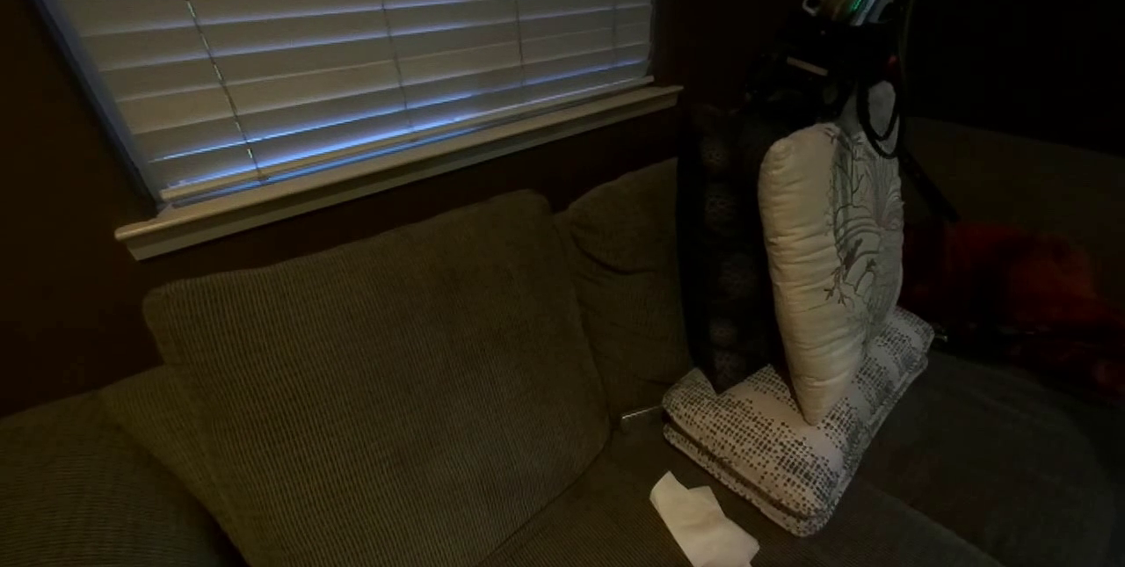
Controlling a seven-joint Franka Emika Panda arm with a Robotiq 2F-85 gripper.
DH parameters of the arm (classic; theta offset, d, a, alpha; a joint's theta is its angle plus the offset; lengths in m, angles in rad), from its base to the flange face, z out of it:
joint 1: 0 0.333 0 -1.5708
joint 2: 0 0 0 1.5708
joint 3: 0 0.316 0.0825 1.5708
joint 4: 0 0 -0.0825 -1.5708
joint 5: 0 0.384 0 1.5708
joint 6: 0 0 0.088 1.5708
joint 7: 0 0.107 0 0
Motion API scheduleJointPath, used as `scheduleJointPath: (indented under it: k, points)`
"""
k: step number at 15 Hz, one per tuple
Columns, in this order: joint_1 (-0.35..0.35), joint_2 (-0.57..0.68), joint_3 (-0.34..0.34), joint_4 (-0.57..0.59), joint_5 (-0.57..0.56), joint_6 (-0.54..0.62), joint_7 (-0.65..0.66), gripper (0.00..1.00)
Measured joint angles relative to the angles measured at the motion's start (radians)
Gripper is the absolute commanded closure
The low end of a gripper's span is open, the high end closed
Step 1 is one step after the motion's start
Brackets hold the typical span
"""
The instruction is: Move the black and white pillows to the left
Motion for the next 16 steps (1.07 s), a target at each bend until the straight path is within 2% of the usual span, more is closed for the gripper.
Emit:
scheduleJointPath:
  k: [12, 16]
  points:
    - [0.054, -0.088, -0.052, 0.016, -0.177, -0.258, 0.105, 0.0]
    - [0.053, -0.086, -0.057, 0.017, -0.199, -0.292, 0.143, 0.0]
